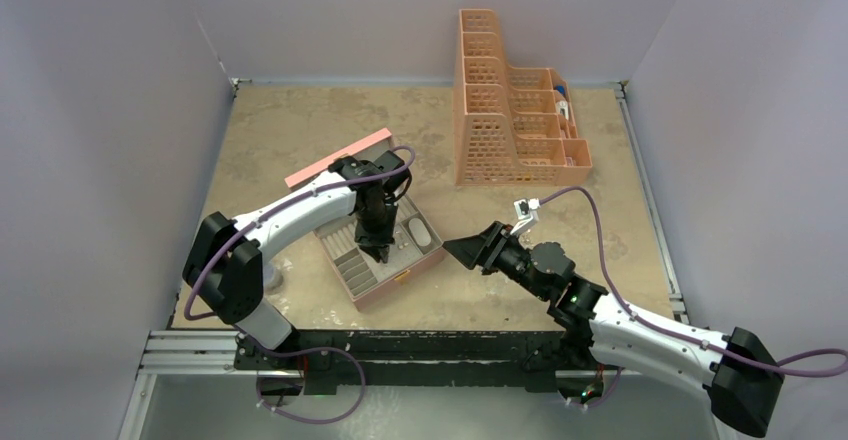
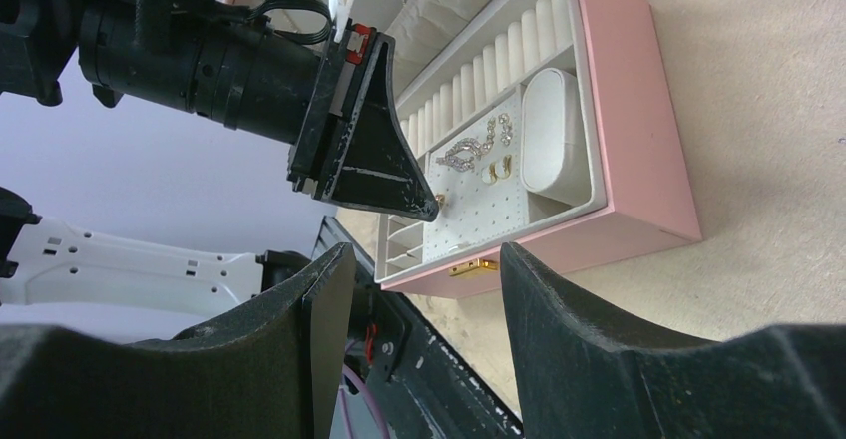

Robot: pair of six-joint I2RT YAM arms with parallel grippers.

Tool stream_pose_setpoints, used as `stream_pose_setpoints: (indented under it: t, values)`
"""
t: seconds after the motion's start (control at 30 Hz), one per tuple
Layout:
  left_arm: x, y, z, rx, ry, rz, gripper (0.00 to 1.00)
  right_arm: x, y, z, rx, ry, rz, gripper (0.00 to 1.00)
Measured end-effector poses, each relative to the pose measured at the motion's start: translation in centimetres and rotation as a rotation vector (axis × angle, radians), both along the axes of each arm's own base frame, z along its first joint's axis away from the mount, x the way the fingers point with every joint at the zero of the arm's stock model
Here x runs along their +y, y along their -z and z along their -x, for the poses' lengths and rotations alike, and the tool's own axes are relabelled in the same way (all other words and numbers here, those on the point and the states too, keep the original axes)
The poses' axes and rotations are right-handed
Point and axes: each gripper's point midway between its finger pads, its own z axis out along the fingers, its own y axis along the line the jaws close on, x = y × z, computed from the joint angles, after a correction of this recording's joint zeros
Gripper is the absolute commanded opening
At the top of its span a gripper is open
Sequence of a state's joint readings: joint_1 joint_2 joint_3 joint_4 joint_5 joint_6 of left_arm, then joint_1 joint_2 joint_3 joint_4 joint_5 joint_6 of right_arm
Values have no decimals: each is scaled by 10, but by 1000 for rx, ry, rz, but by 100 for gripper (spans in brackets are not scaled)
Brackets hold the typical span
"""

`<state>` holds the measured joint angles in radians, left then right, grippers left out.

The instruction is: Organize the mixed jewelry

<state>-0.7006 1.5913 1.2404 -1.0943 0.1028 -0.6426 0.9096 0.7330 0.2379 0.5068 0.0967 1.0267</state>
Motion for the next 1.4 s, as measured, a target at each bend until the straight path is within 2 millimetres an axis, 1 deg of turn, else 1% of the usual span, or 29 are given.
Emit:
stream_pose_setpoints:
  t: [0.27, 1.4]
  values:
    - [0, 0, 0, 1, 0, -2, 12, 1, 4, 0, 8, 0, 10, 58]
    - [3, 0, 2, 6, 1, -12, 11, 1, 5, -1, 9, -1, 11, 58]
